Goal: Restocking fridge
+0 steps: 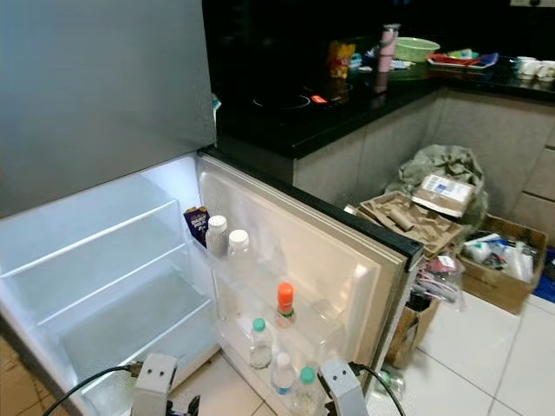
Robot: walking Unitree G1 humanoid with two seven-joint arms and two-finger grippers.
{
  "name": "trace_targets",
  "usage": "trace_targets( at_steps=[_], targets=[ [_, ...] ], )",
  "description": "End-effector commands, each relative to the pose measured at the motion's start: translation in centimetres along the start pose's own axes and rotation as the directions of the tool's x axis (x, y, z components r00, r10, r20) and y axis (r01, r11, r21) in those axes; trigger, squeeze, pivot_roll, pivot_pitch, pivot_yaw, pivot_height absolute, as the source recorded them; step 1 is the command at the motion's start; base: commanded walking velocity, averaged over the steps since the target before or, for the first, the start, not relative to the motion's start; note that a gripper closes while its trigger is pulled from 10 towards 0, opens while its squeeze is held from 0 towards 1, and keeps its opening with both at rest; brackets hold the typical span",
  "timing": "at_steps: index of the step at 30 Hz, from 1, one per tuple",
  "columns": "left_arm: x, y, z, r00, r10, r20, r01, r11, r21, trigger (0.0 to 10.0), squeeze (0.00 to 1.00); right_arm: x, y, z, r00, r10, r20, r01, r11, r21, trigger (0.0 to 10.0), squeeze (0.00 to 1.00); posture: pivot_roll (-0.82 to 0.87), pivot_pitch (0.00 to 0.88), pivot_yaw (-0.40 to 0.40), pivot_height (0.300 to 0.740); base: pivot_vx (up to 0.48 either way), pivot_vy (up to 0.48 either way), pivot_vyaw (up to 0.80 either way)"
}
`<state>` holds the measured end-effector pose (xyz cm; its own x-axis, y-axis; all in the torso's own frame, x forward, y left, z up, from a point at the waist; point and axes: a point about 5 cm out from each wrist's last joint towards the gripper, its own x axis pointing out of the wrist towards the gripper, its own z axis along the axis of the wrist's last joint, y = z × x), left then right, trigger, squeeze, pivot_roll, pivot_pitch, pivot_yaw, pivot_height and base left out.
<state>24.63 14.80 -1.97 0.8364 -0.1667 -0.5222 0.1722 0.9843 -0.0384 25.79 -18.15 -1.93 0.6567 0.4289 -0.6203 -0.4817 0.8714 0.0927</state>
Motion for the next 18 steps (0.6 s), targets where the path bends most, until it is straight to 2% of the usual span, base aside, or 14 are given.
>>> trace_targets(
  at_steps=[1,14,18],
  targets=[
    [0.0,-0.1,-0.3,1.0,0.0,-0.013,0.0,1.0,-0.002,10.0,0.0,-0.1,0.0,-0.3,1.0,-0.005,0.002,0.005,1.0,0.019,10.0,0.0,0.0,0.081,0.032,0.692,0.0,0.0,0.0],
    [-0.3,0.0,-0.6,1.0,0.007,-0.016,-0.006,1.0,0.004,10.0,0.0,-0.2,0.2,-0.5,1.0,0.027,-0.004,-0.027,0.999,0.016,10.0,0.0,0.0,0.083,0.031,0.692,0.0,0.0,0.0],
    [-0.3,0.0,-0.7,1.0,0.005,-0.016,-0.004,1.0,0.004,10.0,0.0,-0.7,-0.5,-1.3,0.997,0.019,-0.074,-0.017,0.999,0.035,10.0,0.0,0.0,0.083,0.032,0.692,0.0,0.0,0.0]
  ],
)
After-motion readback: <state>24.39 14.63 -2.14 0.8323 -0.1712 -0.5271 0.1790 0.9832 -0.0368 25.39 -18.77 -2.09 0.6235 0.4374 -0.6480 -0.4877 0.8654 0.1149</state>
